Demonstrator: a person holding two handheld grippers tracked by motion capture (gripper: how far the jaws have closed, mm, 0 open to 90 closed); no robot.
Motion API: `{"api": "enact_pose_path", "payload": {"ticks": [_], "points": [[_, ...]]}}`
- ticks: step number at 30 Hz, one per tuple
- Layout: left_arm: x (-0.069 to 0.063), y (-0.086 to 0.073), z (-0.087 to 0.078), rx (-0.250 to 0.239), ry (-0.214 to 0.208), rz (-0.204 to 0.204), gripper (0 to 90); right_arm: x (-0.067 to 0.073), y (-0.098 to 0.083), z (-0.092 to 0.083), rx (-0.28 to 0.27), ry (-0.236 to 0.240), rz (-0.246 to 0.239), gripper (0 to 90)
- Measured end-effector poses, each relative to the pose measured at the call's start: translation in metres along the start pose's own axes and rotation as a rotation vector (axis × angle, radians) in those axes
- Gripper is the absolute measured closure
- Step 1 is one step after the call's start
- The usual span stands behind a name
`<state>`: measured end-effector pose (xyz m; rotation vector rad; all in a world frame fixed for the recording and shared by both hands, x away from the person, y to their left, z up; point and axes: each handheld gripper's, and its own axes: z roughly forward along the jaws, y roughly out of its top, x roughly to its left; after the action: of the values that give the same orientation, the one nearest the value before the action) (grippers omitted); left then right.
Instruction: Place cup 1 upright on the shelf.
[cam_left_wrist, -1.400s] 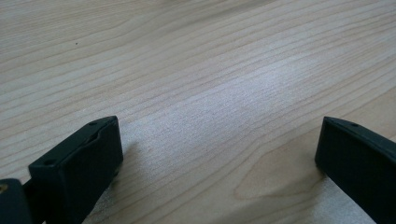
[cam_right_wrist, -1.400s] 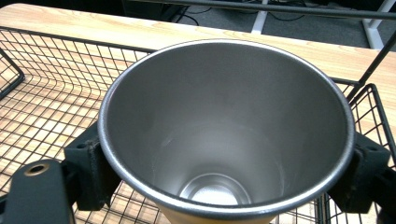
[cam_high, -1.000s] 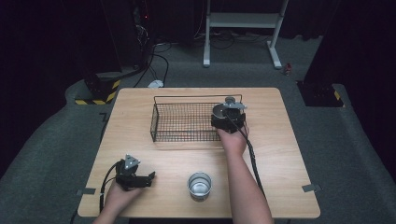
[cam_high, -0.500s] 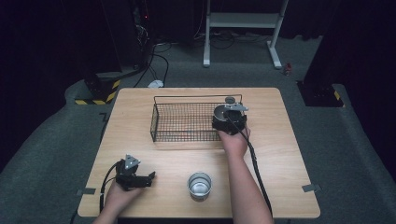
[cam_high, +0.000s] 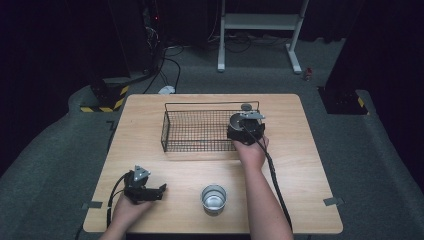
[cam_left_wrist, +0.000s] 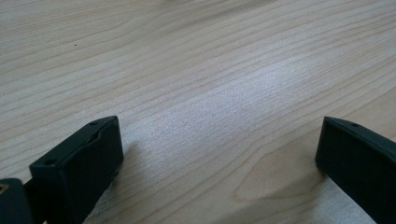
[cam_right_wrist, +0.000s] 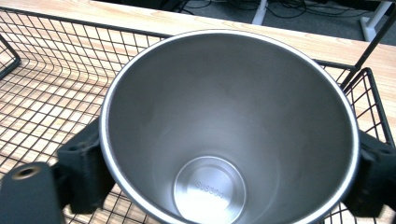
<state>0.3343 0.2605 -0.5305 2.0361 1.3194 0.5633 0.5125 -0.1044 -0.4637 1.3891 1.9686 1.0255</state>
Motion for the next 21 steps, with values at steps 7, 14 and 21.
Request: {"api": "enact_pose_path", "payload": {"ticks": [7,14,21], "points": [[0.0,0.0,0.0,0.0,0.0,0.0,1.3,-0.001,0.0001,-0.0006,0.001,-0.006,0.003,8.8],[0.0,0.0001,0.0001,0.0,-0.001,0.0,1.3,-0.0009,0.0013,-0.0054,-0.007,-0.011,0.001,8.7],[0.0,0.0001,0.0001,0.0,0.0,0.0,1.3,-0.0009,0.0014,-0.0099,-0.004,-0.008,0.006,8.7]]}}
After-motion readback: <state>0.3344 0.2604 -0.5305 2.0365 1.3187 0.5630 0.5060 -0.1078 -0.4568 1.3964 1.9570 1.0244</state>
